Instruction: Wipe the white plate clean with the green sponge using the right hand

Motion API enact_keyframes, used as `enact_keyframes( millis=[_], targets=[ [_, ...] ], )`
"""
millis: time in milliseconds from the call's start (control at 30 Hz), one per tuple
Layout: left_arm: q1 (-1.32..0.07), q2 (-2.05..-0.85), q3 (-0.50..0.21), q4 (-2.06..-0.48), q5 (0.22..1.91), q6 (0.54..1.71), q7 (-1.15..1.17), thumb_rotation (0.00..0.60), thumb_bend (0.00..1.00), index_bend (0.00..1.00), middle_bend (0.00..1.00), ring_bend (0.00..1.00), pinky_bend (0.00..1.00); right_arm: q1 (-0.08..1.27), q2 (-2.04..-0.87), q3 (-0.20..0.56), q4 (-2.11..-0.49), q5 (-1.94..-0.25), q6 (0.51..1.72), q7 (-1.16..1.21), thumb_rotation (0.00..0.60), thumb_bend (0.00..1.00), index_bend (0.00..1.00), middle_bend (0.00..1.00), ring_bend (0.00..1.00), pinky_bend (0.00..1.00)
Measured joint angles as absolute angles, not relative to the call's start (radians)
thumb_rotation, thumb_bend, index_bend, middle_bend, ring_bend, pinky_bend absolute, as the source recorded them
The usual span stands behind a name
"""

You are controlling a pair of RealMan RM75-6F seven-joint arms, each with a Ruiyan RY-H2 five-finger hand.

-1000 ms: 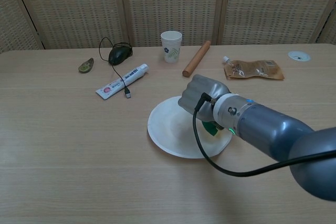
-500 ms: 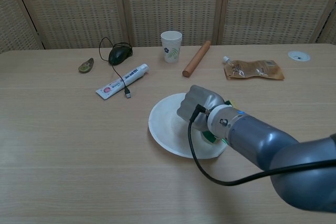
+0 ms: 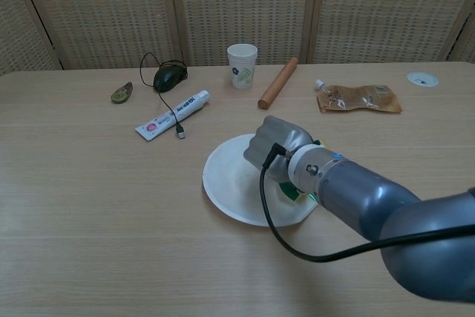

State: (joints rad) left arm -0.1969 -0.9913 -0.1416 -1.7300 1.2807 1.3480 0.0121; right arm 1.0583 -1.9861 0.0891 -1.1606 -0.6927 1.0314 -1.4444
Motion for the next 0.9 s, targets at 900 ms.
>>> enact_keyframes(
  millis=[900],
  targets=[
    [-0.191, -0.992, -0.117, -1.764, 1.324, 1.357, 0.030, 0.600, 0.00, 0.00, 0.00, 0.00, 0.00, 0.856, -1.612, 0.052, -1.185, -1.087, 0.999, -0.619, 0.600, 0.05, 0.38, 0.27, 0.23, 0.30]
  ],
)
